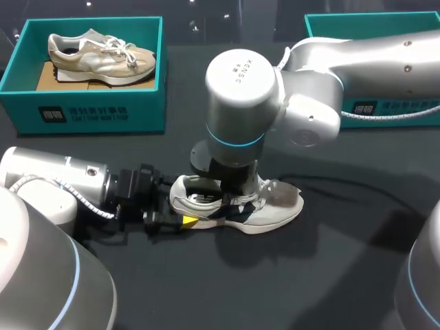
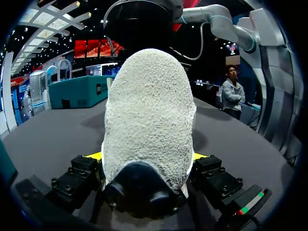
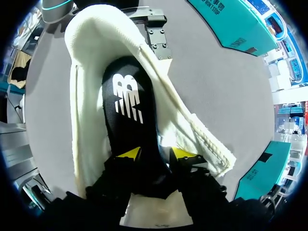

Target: Take the shoe out of the shoebox, open the shoe tongue, remove and reinsert the insole, then place the shoe into the shoebox

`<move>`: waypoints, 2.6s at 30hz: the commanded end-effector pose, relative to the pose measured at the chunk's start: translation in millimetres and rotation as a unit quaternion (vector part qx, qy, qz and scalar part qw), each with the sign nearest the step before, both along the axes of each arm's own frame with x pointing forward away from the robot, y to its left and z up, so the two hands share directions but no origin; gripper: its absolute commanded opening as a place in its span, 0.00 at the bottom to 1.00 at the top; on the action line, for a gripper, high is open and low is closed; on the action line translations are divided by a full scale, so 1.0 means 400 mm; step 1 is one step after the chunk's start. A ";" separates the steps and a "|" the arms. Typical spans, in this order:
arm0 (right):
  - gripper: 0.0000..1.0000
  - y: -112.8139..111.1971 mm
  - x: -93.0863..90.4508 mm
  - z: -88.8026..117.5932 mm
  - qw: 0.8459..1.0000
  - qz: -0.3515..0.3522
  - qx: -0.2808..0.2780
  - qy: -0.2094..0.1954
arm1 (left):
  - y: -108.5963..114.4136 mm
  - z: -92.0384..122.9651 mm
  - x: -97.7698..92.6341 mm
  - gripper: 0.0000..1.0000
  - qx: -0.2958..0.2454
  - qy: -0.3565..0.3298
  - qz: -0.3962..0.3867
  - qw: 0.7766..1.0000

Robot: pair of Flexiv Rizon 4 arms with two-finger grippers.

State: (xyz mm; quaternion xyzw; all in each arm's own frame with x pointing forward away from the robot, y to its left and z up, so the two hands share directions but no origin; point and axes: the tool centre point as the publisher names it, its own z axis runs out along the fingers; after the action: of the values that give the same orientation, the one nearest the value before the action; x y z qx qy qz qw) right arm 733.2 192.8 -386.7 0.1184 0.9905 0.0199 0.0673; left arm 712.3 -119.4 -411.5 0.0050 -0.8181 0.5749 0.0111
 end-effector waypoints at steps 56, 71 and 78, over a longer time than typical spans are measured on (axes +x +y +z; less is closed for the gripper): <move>0.00 -0.064 -0.034 0.033 0.976 0.049 0.209 -0.017 | 0.001 0.000 -0.002 0.00 0.000 -0.001 0.000 1.000; 0.00 -0.024 -0.008 0.111 0.972 0.116 0.203 -0.031 | 0.001 0.000 -0.002 0.00 0.000 -0.001 0.000 1.000; 0.00 0.047 -0.012 0.159 0.972 0.159 0.171 -0.023 | 0.001 0.000 -0.002 0.00 0.000 -0.001 0.000 1.000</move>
State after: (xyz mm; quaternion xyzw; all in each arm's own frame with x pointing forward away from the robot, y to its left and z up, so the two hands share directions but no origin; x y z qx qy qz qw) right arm 726.5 195.6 -330.8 -0.0318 0.9684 0.2375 0.0686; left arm 711.5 -119.0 -412.0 0.0046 -0.8181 0.5750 0.0106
